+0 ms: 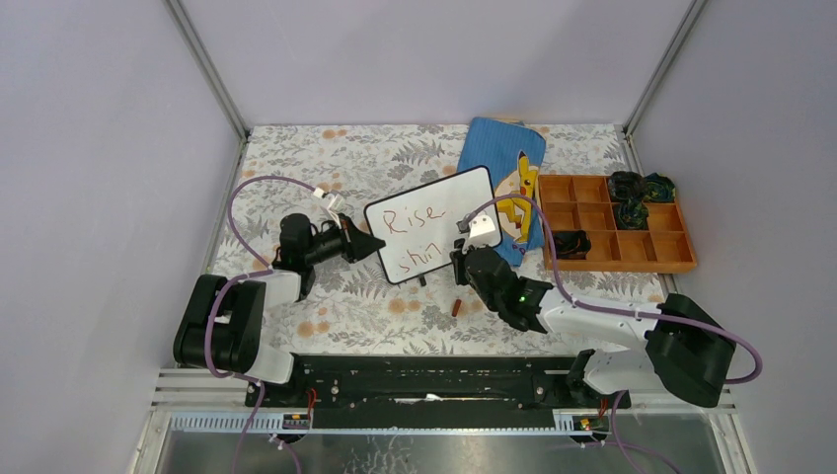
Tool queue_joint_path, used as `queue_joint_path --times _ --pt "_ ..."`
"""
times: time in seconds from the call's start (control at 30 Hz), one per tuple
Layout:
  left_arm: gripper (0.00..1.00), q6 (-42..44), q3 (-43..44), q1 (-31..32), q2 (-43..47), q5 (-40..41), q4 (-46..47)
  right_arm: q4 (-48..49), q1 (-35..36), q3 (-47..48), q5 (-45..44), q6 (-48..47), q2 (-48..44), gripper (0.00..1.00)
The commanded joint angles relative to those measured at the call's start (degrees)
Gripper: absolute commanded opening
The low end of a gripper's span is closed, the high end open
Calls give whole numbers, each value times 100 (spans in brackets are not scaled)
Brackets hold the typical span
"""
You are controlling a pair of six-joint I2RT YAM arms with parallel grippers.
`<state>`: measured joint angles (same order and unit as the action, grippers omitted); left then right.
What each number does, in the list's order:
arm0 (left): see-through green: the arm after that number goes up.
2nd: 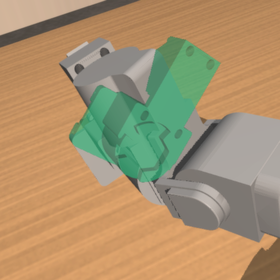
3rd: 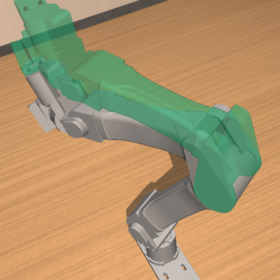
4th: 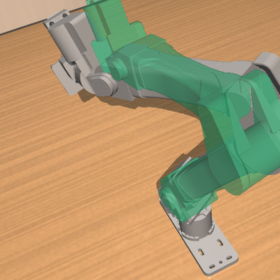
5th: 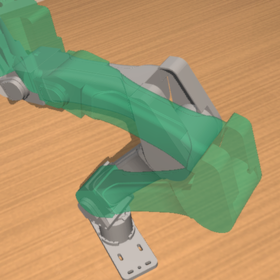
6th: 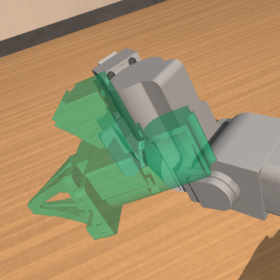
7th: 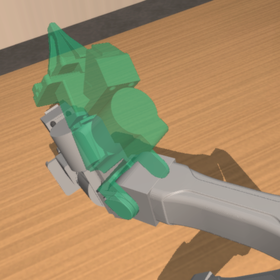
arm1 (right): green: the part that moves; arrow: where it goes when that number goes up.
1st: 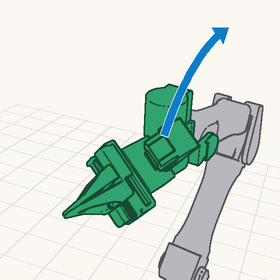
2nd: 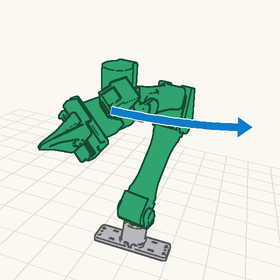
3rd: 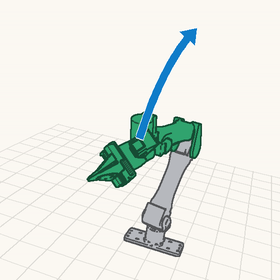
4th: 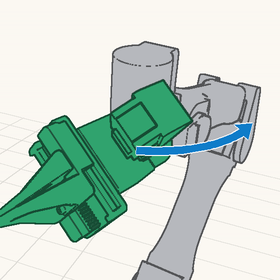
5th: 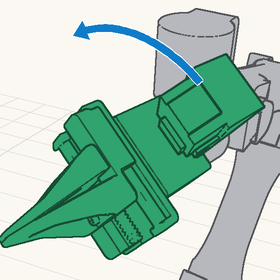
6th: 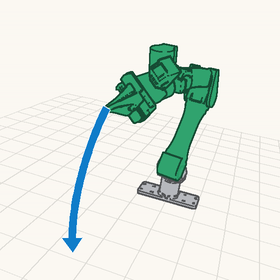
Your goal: Write a sentence on the whiteboard
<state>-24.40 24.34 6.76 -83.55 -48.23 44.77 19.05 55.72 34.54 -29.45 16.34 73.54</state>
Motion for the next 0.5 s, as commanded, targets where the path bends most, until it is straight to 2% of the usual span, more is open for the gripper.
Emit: queue_joint_path --times 0.0,0.47 --pt "0 410 -43 141 -117 208 -723 468 -53 -1 -93 44 -133 0" --pt "0 441 -42 150 -108 226 -768 547 -192 268 114 108 342 0"
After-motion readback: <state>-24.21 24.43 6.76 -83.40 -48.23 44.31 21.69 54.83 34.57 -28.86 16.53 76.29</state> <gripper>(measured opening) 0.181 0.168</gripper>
